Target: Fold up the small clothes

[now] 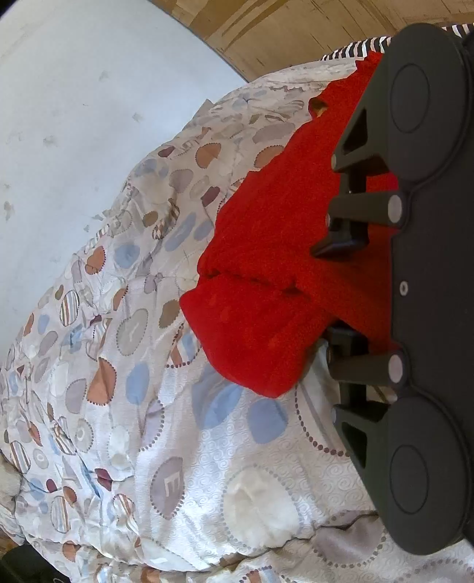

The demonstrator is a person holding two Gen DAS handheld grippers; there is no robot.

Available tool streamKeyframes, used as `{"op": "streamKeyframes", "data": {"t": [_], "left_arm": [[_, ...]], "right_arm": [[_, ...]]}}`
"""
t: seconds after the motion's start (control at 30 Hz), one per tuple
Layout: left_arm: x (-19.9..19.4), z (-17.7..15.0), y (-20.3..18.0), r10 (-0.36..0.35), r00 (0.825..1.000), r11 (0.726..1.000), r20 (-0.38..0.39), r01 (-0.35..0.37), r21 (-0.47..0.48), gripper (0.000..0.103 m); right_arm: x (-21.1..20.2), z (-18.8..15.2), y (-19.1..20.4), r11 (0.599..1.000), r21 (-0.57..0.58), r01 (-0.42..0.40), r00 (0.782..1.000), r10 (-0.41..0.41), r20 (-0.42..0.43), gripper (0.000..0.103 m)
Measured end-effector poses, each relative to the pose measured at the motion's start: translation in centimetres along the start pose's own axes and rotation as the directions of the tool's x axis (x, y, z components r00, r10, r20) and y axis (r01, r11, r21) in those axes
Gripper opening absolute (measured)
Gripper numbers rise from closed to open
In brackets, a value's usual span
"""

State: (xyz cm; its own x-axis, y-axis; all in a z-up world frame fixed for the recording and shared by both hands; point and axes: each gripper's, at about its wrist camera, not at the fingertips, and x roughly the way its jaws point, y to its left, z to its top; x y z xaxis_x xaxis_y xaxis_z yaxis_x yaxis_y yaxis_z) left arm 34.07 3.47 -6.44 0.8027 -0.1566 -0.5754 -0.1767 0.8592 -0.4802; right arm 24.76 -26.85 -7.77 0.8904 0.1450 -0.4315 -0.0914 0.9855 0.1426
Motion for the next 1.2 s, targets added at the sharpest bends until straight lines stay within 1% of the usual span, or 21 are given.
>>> {"op": "streamKeyframes", "data": {"t": [0.13, 0.23, 0.4, 0.47, 0.5, 0.6, 0.67, 0.77, 0.83, 0.87, 1.0, 1.07, 1.13, 1.2], "left_arm": [[-0.1, 0.1, -0.2, 0.006, 1.0, 1.0, 0.0, -0.006, 0.016, 0.036], [-0.2, 0.2, -0.4, 0.006, 1.0, 1.0, 0.004, -0.006, 0.027, 0.028], [-0.8, 0.5, -1.5, 0.008, 1.0, 0.998, 0.026, -0.01, 0.059, 0.02], [-1.2, 0.9, -2.4, 0.001, 0.999, 0.995, 0.038, -0.004, 0.096, 0.019], [-1.5, 1.2, -3.0, -0.015, 0.999, 0.992, 0.052, 0.008, 0.129, 0.019], [-2.5, 1.9, -5.3, -0.063, 0.994, 0.973, 0.085, 0.042, 0.226, 0.018], [-2.9, 2.3, -7.4, -0.095, 0.991, 0.955, 0.098, 0.063, 0.291, 0.017], [-3.5, 2.3, -11.4, -0.148, 0.984, 0.908, 0.097, 0.097, 0.408, 0.016], [-3.7, 2.0, -14.5, -0.19, 0.979, 0.871, 0.072, 0.134, 0.473, 0.016], [-3.8, 1.7, -15.9, -0.214, 0.975, 0.849, 0.054, 0.158, 0.504, 0.015], [-4.4, -0.8, -21.9, -0.293, 0.956, 0.737, -0.011, 0.233, 0.635, 0.015], [-4.6, -2.8, -24.2, -0.332, 0.942, 0.682, -0.057, 0.281, 0.675, 0.015], [-4.4, -5.3, -25.9, -0.346, 0.932, 0.627, -0.107, 0.315, 0.713, 0.015], [-3.6, -7.4, -26.6, -0.331, 0.929, 0.596, -0.162, 0.34, 0.728, 0.015]], "right_arm": [[0.0, 0.0, 0.0, 1.0, 0.0, 0.0, 1.0, 0.0, 0.0, 0.103], [0.0, 0.0, 0.0, 1.0, 0.0, 0.0, 1.0, 0.0, 0.0, 0.103], [0.0, 0.1, 0.0, 1.0, 0.007, -0.003, 1.0, 0.003, -0.009, 0.103], [0.0, 0.6, -0.1, 1.0, 0.017, -0.005, 0.999, 0.006, -0.034, 0.103], [-0.2, 1.0, -0.3, 1.0, 0.026, -0.004, 0.999, 0.005, -0.039, 0.103], [-1.9, 1.7, -0.9, 0.999, 0.045, 0.018, 1.0, -0.017, -0.015, 0.103], [-3.4, 2.0, -1.5, 0.999, 0.039, 0.036, 0.999, -0.036, 0.001, 0.103], [-6.2, 2.2, -3.1, 0.997, 0.039, 0.063, 0.997, -0.065, 0.03, 0.103], [-8.3, 2.2, -4.5, 0.994, 0.047, 0.095, 0.994, -0.097, 0.043, 0.103], [-9.2, 2.1, -5.1, 0.992, 0.051, 0.114, 0.992, -0.117, 0.046, 0.103], [-12.3, 1.3, -8.1, 0.974, 0.084, 0.213, 0.976, -0.216, 0.033, 0.103], [-13.5, 0.6, -9.3, 0.958, 0.093, 0.271, 0.961, -0.275, 0.023, 0.103], [-14.6, -0.4, -10.4, 0.936, 0.095, 0.34, 0.94, -0.342, 0.006, 0.103], [-15.5, -1.6, -11.5, 0.916, 0.117, 0.384, 0.923, -0.384, -0.028, 0.103]]}}
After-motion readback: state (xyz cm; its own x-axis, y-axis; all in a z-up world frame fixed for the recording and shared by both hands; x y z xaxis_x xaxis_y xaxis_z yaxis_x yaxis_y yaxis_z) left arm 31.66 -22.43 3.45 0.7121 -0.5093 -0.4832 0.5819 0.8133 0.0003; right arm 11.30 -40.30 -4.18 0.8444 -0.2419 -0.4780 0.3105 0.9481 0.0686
